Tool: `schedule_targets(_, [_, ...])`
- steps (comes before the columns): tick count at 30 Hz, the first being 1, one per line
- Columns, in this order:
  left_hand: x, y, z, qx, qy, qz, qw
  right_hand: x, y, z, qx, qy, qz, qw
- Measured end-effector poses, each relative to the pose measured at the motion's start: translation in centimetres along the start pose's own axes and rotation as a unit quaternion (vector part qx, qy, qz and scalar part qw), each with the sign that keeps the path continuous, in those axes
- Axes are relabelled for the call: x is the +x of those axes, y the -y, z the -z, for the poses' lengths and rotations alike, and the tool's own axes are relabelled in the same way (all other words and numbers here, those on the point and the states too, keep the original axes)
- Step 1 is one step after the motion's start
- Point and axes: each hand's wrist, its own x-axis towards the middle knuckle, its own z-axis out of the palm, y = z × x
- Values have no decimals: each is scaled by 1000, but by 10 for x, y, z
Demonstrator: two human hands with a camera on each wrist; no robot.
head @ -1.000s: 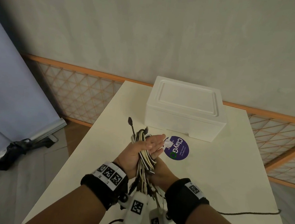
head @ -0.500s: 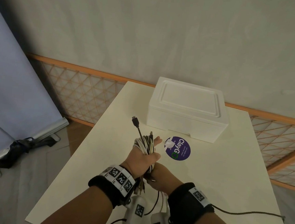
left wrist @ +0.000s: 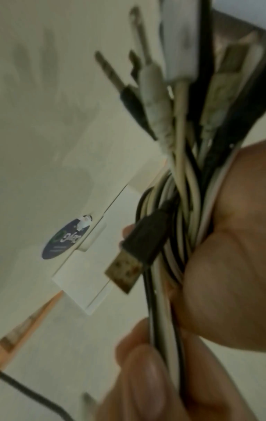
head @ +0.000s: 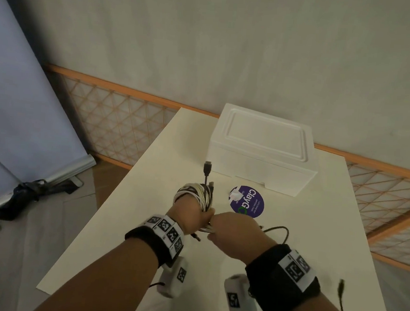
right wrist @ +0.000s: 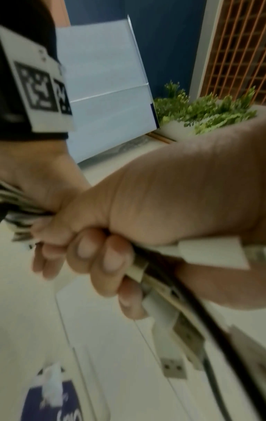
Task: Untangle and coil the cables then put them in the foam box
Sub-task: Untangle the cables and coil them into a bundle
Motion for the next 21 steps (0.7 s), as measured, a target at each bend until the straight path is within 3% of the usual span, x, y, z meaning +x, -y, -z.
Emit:
schedule_targets(2, [-7,-6,10,-205,-32,76,975,-2,-3,-4,24,-9,-4,1000])
schedule_targets(4, [-8,-7,24,-437,-48,124,890,-7,-9,-11,35,-14,-26,999])
schedule_targets(5, [-9,-6,30,-497,-50,120,858,-10,-11,-15,34,-10,-37,999])
schedule_targets(8, [-13,-7,36,-580,-20,96,808,-15,-14,-25,36,6,-44,998])
schedule_targets(12, [-18,-15,40,-692,24,88,716,-12,-1,-24,31,52,-1,998])
schedule_targets(14, [-15,-14,40,-710,19,88,699,-14,4,-22,23,51,15,998])
schedule_targets(18, [-14,1,42,-686,4,126,717,-27,-1,4,1,-29,32,999])
schedule_targets(21, [-13,10,39,-695,-3,135,707,-31,-2,23,-35,-28,72,996])
